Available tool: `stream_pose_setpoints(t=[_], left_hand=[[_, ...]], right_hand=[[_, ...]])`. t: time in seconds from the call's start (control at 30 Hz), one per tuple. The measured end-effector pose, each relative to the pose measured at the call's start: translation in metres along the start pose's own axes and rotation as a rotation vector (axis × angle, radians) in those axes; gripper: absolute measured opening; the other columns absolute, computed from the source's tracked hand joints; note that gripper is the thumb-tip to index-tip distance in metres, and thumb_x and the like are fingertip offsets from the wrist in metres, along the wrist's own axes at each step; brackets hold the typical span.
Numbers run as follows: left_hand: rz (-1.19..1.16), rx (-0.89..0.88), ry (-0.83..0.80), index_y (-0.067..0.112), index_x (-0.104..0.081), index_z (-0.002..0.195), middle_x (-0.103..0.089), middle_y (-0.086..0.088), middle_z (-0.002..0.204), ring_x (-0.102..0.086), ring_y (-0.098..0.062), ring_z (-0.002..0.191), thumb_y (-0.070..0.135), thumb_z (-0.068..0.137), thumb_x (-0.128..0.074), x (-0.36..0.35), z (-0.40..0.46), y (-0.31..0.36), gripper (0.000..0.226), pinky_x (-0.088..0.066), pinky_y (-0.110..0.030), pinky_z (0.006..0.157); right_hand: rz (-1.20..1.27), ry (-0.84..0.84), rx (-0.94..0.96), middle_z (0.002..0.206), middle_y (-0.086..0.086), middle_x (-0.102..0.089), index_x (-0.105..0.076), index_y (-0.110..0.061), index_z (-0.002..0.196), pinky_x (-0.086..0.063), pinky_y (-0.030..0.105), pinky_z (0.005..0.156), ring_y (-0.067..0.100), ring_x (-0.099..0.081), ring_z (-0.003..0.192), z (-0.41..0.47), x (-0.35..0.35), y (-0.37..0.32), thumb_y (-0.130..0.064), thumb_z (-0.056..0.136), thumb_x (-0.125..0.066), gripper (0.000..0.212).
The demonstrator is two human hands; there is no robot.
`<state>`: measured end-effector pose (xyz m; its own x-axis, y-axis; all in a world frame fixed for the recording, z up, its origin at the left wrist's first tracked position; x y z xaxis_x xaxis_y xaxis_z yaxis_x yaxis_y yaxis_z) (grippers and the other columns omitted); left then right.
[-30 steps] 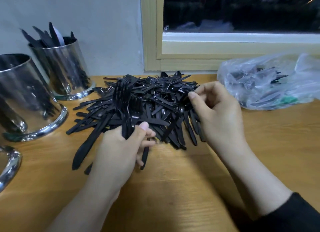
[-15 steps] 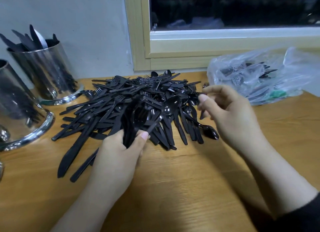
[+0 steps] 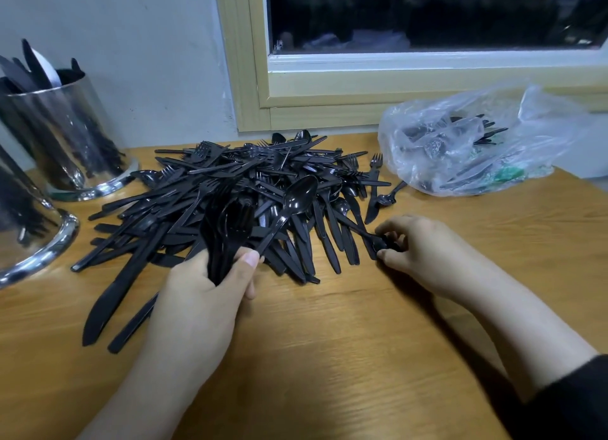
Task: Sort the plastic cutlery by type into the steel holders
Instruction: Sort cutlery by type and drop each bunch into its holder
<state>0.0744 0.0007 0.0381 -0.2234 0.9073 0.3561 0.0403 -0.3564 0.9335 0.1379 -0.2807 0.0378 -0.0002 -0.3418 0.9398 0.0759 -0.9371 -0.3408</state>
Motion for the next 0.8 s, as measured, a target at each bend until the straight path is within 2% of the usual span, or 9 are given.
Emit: stream_pose_setpoints(t=[0.1,0.23,0.3,0.4,0.5,0.57,0.63,0.7,0.8], left_hand=[[-0.007,0.002,0.024,0.029,-0.067,0.073,-0.063,-0.014,0.064,-0.049,-0.02,0.051,0.047,0.092,-0.059,0.002,0.0,0.0,0.027,-0.048,-0.043,0.056],[-0.028,0.009,0.038,0.022,-0.065,0.067,-0.054,-0.003,0.048,-0.047,-0.011,0.042,0.042,0.096,-0.06,0.004,-0.001,0.002,0.035,-0.044,-0.035,0.051],[-0.065,0.009,0.058,0.018,-0.065,0.065,-0.059,-0.004,0.049,-0.049,-0.008,0.04,0.038,0.097,-0.06,0.004,-0.001,0.005,0.038,-0.044,-0.03,0.049],[-0.076,-0.012,0.1,0.023,-0.07,0.075,-0.072,0.003,0.065,-0.053,-0.002,0.042,0.037,0.096,-0.06,0.007,-0.003,0.01,0.028,-0.042,-0.031,0.052],[-0.057,-0.036,0.158,0.033,-0.071,0.081,-0.075,0.01,0.075,-0.061,-0.008,0.055,0.053,0.09,-0.056,0.013,-0.005,0.013,0.027,-0.046,-0.033,0.055],[-0.01,-0.03,0.17,0.028,-0.071,0.085,-0.064,0.006,0.056,-0.052,-0.007,0.044,0.07,0.078,-0.048,0.017,-0.006,0.016,0.048,-0.04,-0.024,0.046],[0.014,-0.028,0.15,0.029,-0.073,0.09,-0.046,0.009,0.04,-0.041,-0.004,0.034,0.067,0.079,-0.048,0.016,-0.007,0.018,0.047,-0.029,-0.014,0.037],[0.022,-0.032,0.125,0.037,-0.074,0.089,-0.055,0.007,0.047,-0.047,0.0,0.04,0.057,0.087,-0.055,0.014,-0.007,0.017,0.028,-0.034,-0.013,0.041],[0.049,-0.028,0.056,0.037,-0.071,0.084,-0.071,0.009,0.069,-0.057,0.002,0.053,0.053,0.089,-0.057,0.009,-0.007,0.015,0.022,-0.043,-0.022,0.05]], right_hand=[[0.055,0.022,-0.008,0.103,-0.006,-0.067,-0.066,-0.03,0.124,-0.041,0.022,0.077,0.014,-0.061,0.094,0.0,0.004,0.002,-0.031,0.09,-0.072,0.034],[0.367,0.117,0.047,0.084,-0.006,-0.069,-0.071,-0.031,0.104,-0.043,0.011,0.067,0.004,-0.061,0.076,-0.003,0.023,0.006,-0.022,0.09,-0.073,0.017],[0.606,0.137,0.063,0.082,0.001,-0.07,-0.071,-0.023,0.101,-0.047,0.014,0.067,0.007,-0.059,0.067,-0.009,0.035,0.001,-0.014,0.092,-0.071,0.013],[0.957,0.128,0.021,0.083,0.009,-0.072,-0.072,-0.007,0.097,-0.054,0.029,0.071,0.018,-0.063,0.07,-0.017,0.045,-0.008,-0.005,0.092,-0.065,0.008],[1.284,-0.005,-0.056,0.076,0.015,-0.067,-0.07,0.0,0.089,-0.057,0.027,0.062,0.025,-0.064,0.063,-0.023,0.04,-0.023,-0.009,0.081,-0.065,0.013],[1.388,-0.125,-0.124,0.069,0.014,-0.064,-0.074,-0.004,0.081,-0.055,0.02,0.051,0.018,-0.063,0.053,-0.025,0.032,-0.034,-0.011,0.077,-0.064,0.013],[1.442,-0.227,-0.162,0.066,0.01,-0.063,-0.078,-0.01,0.075,-0.052,0.017,0.044,0.014,-0.061,0.049,-0.028,0.021,-0.046,-0.013,0.076,-0.064,0.014],[1.53,-0.296,-0.193,0.065,0.009,-0.061,-0.079,-0.009,0.074,-0.05,0.017,0.042,0.012,-0.059,0.046,-0.029,0.011,-0.056,-0.011,0.075,-0.064,0.015],[1.669,-0.345,-0.265,0.067,0.01,-0.061,-0.078,-0.006,0.075,-0.051,0.016,0.042,0.011,-0.059,0.046,-0.029,-0.001,-0.064,-0.009,0.076,-0.063,0.016]])
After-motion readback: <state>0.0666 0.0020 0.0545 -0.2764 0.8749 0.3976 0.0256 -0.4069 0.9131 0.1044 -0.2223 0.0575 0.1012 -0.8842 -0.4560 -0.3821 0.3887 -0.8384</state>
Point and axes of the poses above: each hand's wrist, its own z-axis towards the middle knuckle, its own x-axis out of the back of the hand, y = z × x, the point moved 6 cm from there along z, towards the middle knuckle
